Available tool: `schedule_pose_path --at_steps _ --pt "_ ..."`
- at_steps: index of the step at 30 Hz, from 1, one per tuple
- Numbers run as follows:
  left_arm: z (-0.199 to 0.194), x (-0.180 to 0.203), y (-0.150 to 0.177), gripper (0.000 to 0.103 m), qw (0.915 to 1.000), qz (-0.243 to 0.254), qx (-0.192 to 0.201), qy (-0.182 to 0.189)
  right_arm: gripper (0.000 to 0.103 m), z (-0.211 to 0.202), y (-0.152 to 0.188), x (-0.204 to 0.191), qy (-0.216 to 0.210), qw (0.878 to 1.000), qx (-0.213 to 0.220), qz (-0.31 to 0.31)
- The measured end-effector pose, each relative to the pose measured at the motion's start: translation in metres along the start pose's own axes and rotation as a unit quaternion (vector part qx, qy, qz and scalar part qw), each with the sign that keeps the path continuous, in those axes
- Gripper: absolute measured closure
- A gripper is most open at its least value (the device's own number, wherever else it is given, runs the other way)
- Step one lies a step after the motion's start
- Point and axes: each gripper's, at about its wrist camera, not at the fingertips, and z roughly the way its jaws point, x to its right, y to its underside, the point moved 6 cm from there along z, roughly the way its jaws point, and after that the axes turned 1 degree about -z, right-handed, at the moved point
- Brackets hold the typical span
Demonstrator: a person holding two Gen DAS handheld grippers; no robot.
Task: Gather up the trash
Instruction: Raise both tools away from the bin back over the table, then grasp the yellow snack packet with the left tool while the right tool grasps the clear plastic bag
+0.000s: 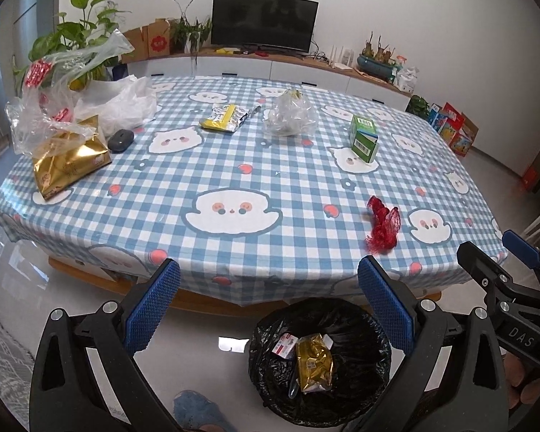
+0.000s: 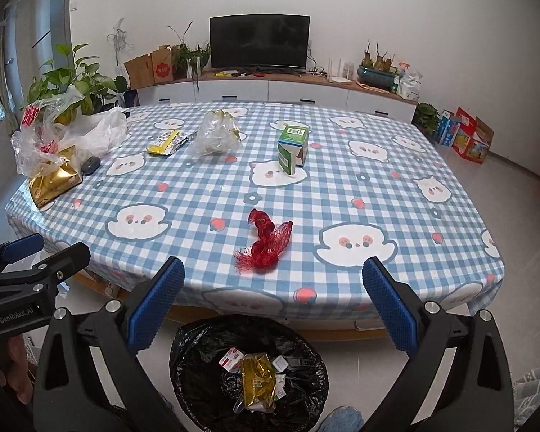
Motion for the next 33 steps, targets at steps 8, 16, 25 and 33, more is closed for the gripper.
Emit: schedule_pose_path --at_steps 8,16,25,33 --pt "0.019 -0.009 -0.03 0.006 0.9999 0.004 0.005 -0.016 0.008 0.022 -0.023 0.008 -0.004 1.0 -0.003 0.007" --pt "0.037 -0.019 -0.06 0.006 0.9996 0.005 0.007 -0.026 0.008 0.049 -0.051 0.01 -0.005 1.0 -0.004 0.0" --pt "0.069 -0.031 -0.091 0.006 0.9989 0.001 0.0 -0.047 0.008 0.084 -0.081 0.008 -0.002 1.0 -0.005 -0.009" --pt "0.101 -0.045 -0.12 0.006 0.9982 -0.008 -0.005 -0.06 0.008 0.114 -0.108 0.016 0.001 1.0 -0.01 -0.005"
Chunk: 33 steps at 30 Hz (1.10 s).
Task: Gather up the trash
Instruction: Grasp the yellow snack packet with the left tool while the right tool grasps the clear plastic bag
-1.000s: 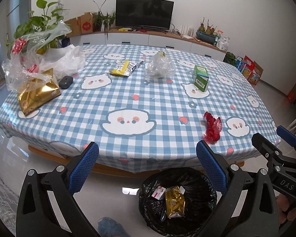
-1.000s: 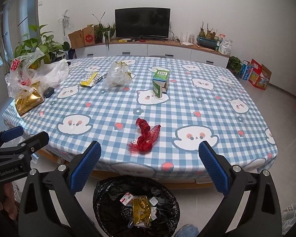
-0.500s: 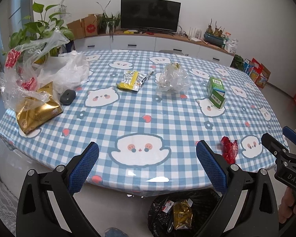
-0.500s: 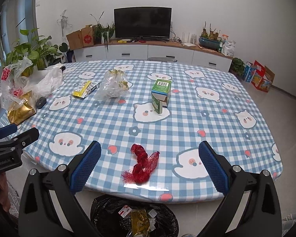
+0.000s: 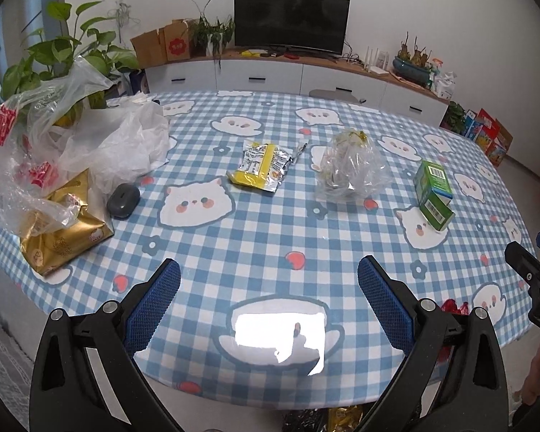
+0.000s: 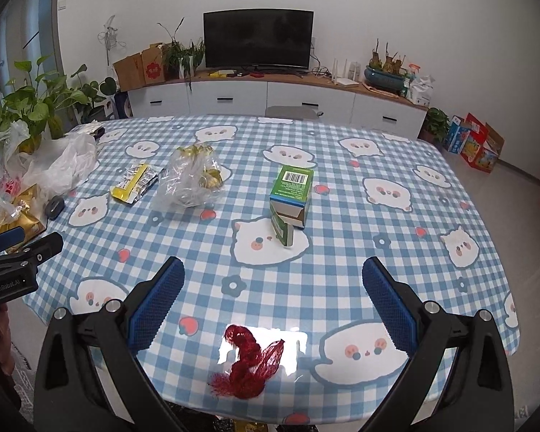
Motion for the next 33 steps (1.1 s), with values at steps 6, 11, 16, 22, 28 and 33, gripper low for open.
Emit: schedule_pose_path --at_steps 6,11,16,22,28,33 --pt "0.021 -0.002 -0.026 0.006 1.0 -0.002 -0.003 -0.007 0.008 0.021 -0.022 -0.004 -0.001 1.0 0.001 -0.007" --pt "0.043 -0.002 -0.049 0.006 0.9999 -0.002 -0.006 -0.014 0.008 0.042 -0.041 -0.013 -0.011 1.0 -0.003 -0.01" --pt "0.078 -0.005 -0.067 0.006 0.9995 -0.005 -0.022 -0.022 0.008 0.063 -0.061 -0.027 -0.028 0.999 -0.002 -0.02" --pt "0.112 -0.016 -0.09 0.006 0.9989 -0.007 -0.03 -0.035 0.009 0.094 -0.075 -0.044 -0.045 0.998 -0.006 -0.038" --pt "0.147 -0.026 -0.104 0.006 0.9985 -0.015 -0.037 -0.036 0.009 0.114 -0.089 -0.061 -0.074 0.997 0.005 -0.038" --pt "0.178 -0.03 -0.107 0.006 0.9977 -0.006 -0.046 -0.05 0.009 0.137 -0.095 -0.073 -0.078 0.996 -0.002 -0.04"
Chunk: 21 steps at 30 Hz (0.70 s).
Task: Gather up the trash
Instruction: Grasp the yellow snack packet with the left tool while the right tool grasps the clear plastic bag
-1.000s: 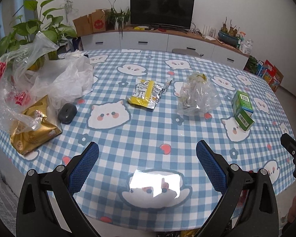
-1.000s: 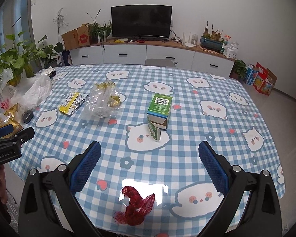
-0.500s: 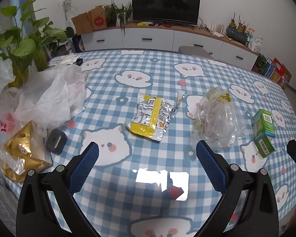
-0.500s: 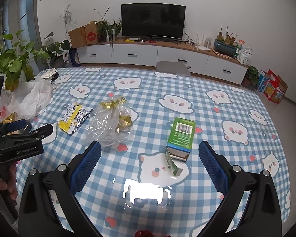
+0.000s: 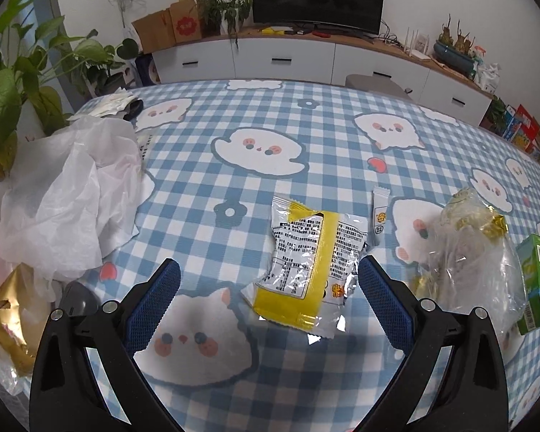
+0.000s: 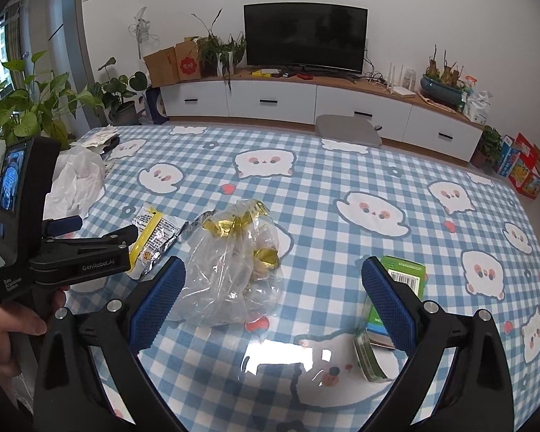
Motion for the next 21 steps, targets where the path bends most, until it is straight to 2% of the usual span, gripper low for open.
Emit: schedule_pose_path --at_steps 8,12,14,15,18,21 --pt "0.035 0.01 -0.001 0.006 0.9998 -0.003 -0.014 0.011 0.014 0.036 -0.001 -0.011 -0.022 1.0 -0.018 0.012" --pt "0.043 0.012 0.001 0.008 0.9996 -0.012 -0.022 0.013 0.023 0.049 0.0 -0.021 -0.03 0.999 -0.028 0.015" --pt "0.045 0.014 0.003 0.011 0.9994 -0.011 -0.027 0.017 0.026 0.057 0.001 -0.023 -0.033 0.999 -0.038 0.019" --pt "0.046 0.015 0.004 0.016 0.9992 -0.01 -0.032 0.02 0.029 0.058 0.002 -0.024 -0.037 0.998 -0.041 0.022" --pt "0.046 0.017 0.006 0.019 0.9994 -0.003 -0.032 0.011 0.037 0.062 0.004 -0.025 -0.041 0.997 -0.05 0.029" --pt "0.045 0.015 0.006 0.027 0.9993 -0.01 -0.035 0.006 0.043 0.067 0.007 -0.024 -0.043 0.997 -0.058 0.037"
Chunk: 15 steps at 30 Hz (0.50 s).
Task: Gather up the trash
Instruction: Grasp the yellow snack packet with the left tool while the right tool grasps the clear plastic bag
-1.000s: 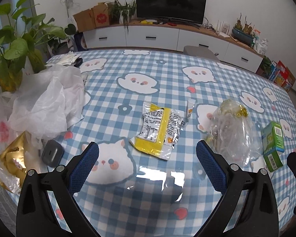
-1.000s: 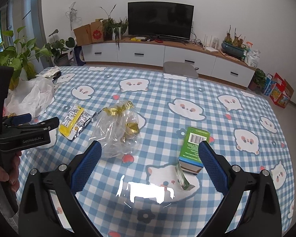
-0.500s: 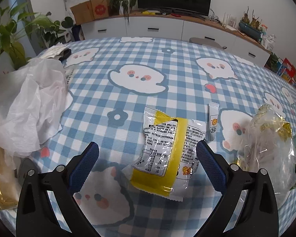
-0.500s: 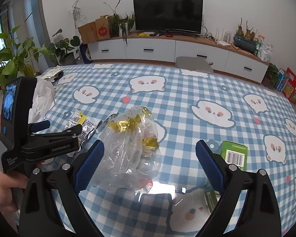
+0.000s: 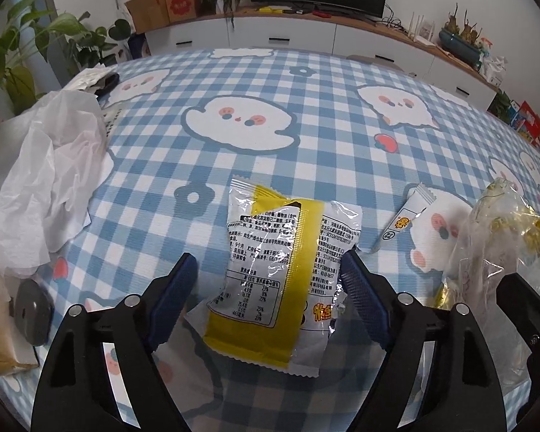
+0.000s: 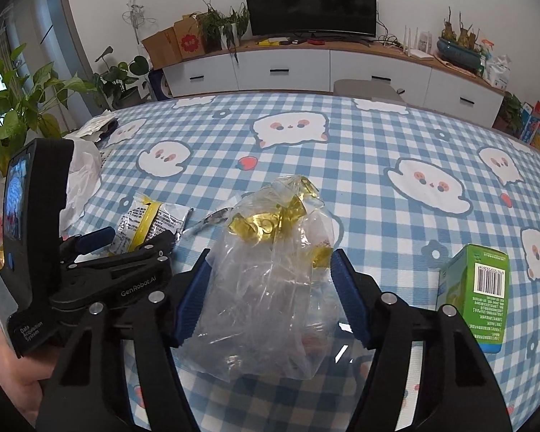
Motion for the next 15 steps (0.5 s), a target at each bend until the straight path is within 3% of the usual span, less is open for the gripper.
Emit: schedule_pose_path --at_steps 4,15 --pt "-0.003 -0.002 -0.001 0.043 1.0 -0.002 -0.005 -0.002 0.05 0.009 0.004 0.0 -0.001 1.0 -0.015 0.003" --pt "-0.008 0.008 0.001 0.072 1.0 0.008 -0.002 -0.003 0.075 0.017 0.01 -0.002 0.005 0.999 -0.031 0.008"
